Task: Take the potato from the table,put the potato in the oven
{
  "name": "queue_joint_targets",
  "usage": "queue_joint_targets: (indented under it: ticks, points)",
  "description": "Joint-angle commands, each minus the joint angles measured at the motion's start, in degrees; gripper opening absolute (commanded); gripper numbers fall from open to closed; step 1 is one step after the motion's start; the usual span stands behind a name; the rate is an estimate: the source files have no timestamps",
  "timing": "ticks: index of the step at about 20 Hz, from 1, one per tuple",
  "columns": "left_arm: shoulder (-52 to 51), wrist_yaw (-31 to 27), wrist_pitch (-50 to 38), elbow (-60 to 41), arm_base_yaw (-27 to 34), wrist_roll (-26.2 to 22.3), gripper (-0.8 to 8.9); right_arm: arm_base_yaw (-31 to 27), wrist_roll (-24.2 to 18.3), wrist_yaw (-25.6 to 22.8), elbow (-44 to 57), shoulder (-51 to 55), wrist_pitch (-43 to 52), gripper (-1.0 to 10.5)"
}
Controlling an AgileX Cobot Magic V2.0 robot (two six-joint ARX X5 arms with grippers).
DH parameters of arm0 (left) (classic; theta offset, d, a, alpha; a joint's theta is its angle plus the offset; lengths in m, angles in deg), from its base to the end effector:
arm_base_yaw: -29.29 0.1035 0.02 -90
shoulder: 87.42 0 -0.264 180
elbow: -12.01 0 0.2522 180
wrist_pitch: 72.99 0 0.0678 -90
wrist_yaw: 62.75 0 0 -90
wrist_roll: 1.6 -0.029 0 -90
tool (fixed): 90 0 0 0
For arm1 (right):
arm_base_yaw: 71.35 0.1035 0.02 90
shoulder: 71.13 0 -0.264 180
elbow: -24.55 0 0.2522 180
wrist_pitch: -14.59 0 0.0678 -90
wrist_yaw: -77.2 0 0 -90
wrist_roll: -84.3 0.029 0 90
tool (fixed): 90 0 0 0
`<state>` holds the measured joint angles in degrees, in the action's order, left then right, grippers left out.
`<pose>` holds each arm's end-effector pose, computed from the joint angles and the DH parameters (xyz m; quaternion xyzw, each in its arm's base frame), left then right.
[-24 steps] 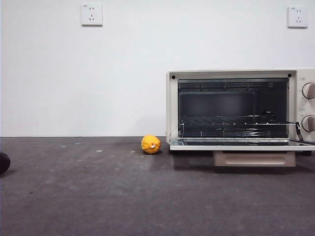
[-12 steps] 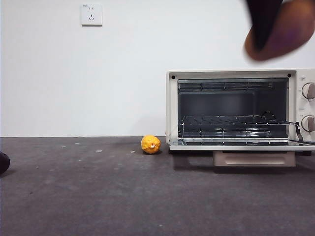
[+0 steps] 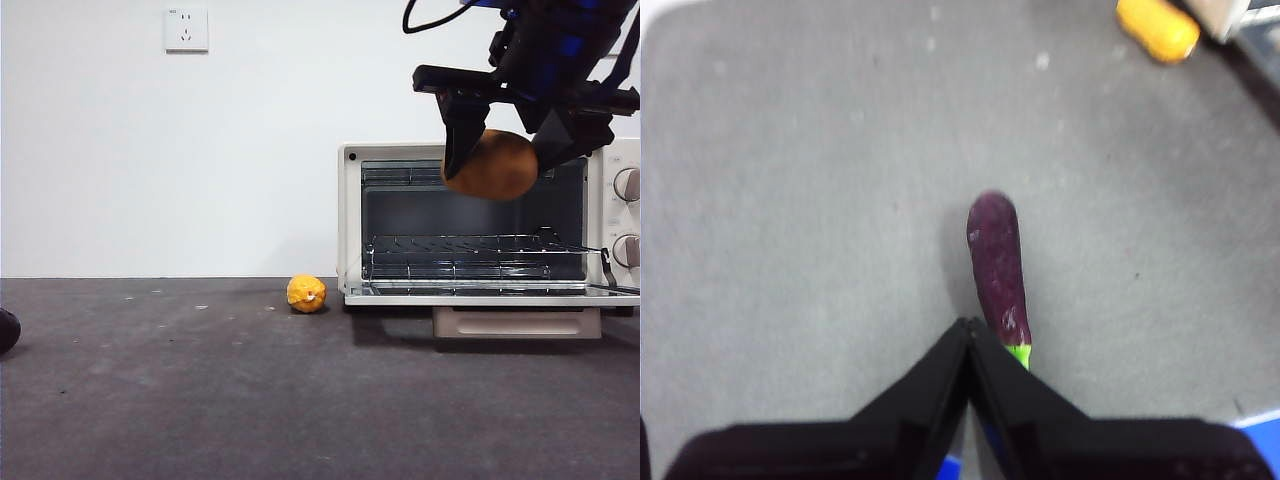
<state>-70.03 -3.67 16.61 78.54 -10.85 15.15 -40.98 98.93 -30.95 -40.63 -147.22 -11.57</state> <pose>0.0123 0.0091 0.3130 0.0626 0.2894 -0.0336 0.9546 0.2464 0.1339 0.2545 -0.0095 0.3003 0.0632 0.9517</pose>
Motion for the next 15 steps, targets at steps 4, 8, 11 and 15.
queue_joint_targets:
  ticks: [4, 8, 11, 15]
  points:
    - [-0.07, -0.24, -0.2, -1.03, -0.07, 1.51, -0.05, -6.16, -1.88, 1.92, 0.48, -7.26, 7.45, -0.1]
    - [-0.07, -0.24, -0.2, -1.03, -0.07, 1.55, -0.05, -8.72, -2.4, 5.35, 0.26, -11.67, 15.21, -0.1]
    - [-0.07, -0.26, -0.2, -1.03, -0.07, 2.21, -0.05, -9.55, -4.04, 5.22, -1.92, -14.32, 17.07, -0.1]
    - [-0.07, -0.52, -0.2, -1.05, -0.07, 3.41, -0.05, -10.99, -4.79, 5.27, -8.76, -20.31, 16.5, -0.1]
